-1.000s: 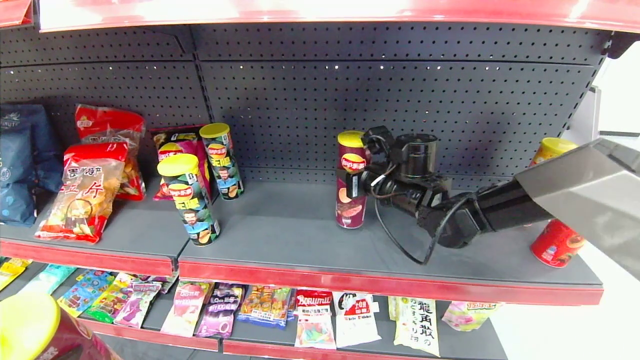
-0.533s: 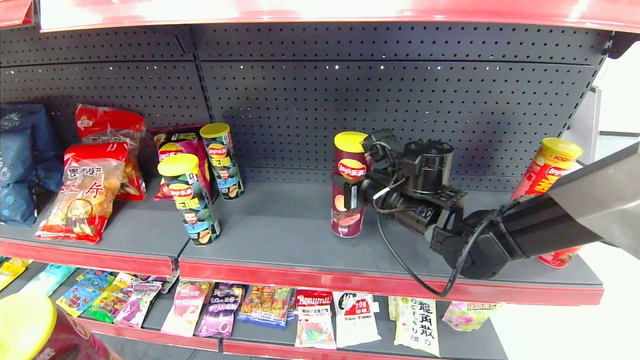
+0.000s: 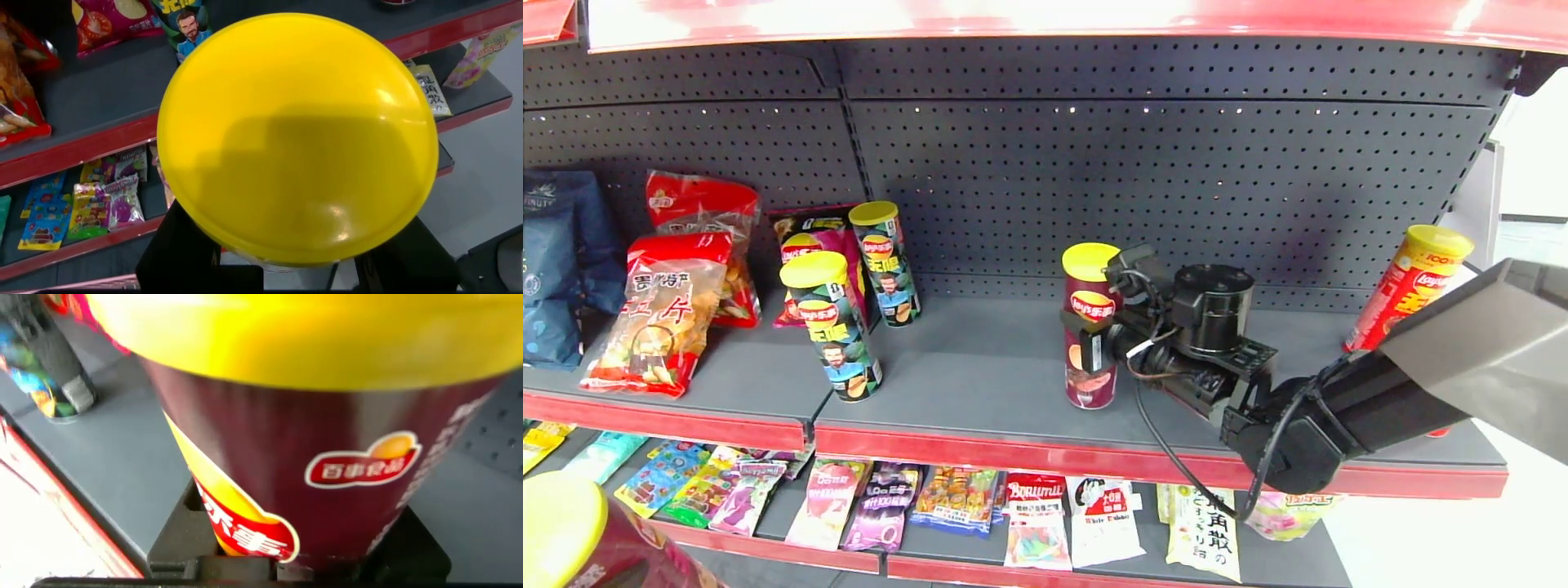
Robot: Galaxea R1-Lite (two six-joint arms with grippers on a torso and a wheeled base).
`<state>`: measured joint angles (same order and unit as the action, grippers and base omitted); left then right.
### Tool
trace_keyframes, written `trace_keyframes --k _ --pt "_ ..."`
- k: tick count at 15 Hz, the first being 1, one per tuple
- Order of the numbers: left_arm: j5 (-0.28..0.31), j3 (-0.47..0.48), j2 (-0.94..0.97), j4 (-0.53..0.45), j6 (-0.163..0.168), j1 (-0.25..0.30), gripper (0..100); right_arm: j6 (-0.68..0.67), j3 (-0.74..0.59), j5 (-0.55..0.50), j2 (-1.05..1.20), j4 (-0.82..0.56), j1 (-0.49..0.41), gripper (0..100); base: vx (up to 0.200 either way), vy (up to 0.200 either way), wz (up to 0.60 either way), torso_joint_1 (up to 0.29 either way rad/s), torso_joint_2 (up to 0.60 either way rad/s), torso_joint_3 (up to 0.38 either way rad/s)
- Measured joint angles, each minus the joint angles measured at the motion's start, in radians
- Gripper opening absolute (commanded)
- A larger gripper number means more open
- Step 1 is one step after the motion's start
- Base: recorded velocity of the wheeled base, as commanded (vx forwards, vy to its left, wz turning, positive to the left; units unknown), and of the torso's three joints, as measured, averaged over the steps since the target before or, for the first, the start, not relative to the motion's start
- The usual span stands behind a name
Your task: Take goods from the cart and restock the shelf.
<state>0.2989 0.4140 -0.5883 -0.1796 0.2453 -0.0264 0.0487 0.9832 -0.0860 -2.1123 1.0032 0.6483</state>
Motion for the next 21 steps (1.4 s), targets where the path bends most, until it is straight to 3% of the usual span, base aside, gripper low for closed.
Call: trace_keyframes --k 21 --pt "0.0 -0.007 0.003 0.0 0.001 0.001 0 0.021 -0.096 0.001 0.003 0.06 0.022 0 0.0 0.0 0.0 0.0 0.0 0.0"
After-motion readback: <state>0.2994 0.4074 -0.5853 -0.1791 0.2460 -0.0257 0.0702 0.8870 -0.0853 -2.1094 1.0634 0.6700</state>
